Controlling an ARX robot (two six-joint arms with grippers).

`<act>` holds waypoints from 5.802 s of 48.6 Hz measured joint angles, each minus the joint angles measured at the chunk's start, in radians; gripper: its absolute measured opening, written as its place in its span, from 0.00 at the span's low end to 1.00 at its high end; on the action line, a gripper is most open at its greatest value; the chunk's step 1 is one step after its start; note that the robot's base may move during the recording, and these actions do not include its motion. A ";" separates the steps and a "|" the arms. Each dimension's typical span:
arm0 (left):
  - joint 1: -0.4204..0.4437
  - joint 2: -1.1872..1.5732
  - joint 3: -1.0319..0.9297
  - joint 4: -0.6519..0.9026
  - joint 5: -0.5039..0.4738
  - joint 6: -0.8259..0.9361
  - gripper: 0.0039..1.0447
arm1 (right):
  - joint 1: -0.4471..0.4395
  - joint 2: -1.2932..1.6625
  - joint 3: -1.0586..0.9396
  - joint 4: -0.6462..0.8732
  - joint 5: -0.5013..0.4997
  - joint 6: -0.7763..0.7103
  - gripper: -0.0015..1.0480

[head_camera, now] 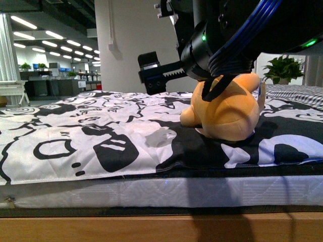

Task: Put away toys

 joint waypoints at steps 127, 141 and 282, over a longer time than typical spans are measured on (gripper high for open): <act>0.000 0.000 0.000 0.000 0.000 0.000 0.95 | -0.309 -1.568 -1.193 -0.261 -0.344 0.384 0.19; 0.000 0.000 0.000 0.000 0.000 0.000 0.95 | -0.104 -1.645 -1.337 -0.127 -0.112 0.357 0.19; -0.001 0.000 0.000 0.000 0.006 0.000 0.95 | -0.455 -1.836 -1.474 -0.235 -0.268 0.369 0.19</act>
